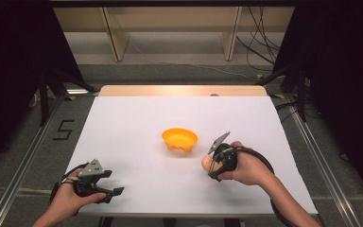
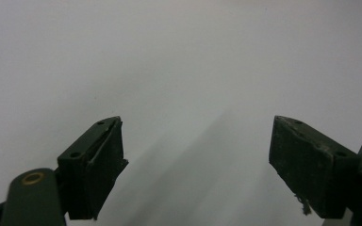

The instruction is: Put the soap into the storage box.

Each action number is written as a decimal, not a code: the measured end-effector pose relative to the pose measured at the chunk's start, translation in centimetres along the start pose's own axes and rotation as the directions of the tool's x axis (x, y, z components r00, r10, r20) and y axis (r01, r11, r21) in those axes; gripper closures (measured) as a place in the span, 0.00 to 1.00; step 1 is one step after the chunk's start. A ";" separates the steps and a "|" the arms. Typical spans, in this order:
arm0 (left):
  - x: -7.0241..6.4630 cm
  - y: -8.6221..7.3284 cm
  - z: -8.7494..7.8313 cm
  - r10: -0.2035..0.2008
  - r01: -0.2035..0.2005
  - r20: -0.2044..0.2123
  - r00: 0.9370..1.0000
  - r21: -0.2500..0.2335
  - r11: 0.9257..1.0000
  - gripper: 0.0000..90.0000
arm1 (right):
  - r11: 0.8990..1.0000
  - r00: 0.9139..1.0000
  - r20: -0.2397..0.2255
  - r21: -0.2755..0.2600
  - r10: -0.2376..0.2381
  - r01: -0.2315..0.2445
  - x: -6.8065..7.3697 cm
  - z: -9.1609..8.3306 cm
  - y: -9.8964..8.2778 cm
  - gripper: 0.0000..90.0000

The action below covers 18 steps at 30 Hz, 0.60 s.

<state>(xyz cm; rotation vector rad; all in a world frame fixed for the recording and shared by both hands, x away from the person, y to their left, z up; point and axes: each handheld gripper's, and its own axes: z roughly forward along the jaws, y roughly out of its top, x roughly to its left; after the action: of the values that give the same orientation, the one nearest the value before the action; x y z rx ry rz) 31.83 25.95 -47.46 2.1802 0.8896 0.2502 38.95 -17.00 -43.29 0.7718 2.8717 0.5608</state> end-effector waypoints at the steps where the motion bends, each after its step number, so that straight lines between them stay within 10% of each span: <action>1: 0.0 0.0 0.0 0.000 0.000 0.000 1.000 0.000 1.000 0.20 | 1.000 1.000 0.004 -0.010 0.012 -0.012 0.0 0.0 0.0 0.37; 18: -0.1 0.0 0.0 -0.028 0.028 0.002 1.000 -0.014 1.000 0.20 | 0.985 0.989 0.025 -0.103 0.142 -0.139 -0.5 -0.3 0.0 0.37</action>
<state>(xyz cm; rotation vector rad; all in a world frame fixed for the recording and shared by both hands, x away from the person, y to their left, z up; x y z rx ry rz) 31.77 25.88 -47.50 2.1534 0.9142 0.2402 39.33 -17.36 -43.06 0.9634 2.7499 0.6970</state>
